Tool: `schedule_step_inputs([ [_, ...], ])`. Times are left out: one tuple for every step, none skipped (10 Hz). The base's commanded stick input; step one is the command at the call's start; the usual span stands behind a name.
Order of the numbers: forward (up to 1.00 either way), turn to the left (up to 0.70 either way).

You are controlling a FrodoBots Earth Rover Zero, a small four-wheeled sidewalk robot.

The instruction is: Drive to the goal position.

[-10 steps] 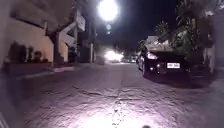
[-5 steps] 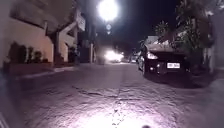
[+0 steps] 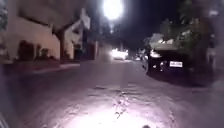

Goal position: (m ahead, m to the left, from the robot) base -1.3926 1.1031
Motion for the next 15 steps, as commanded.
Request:
schedule_step_inputs([
  [-0.70,-0.35],
  [-0.70,-0.35],
  [-0.70,-0.35],
  [-0.70,-0.35],
  [-0.70,-0.35],
  [-0.70,-0.35],
  [-0.70,-0.35],
  [-0.70,-0.35],
  [-0.70,-0.35],
  [-0.70,-0.35],
  [-0.70,-0.35],
  [-0.70,-0.35],
  [-0.70,-0.35],
  [-0.70,-0.35],
  [-0.70,-0.35],
])
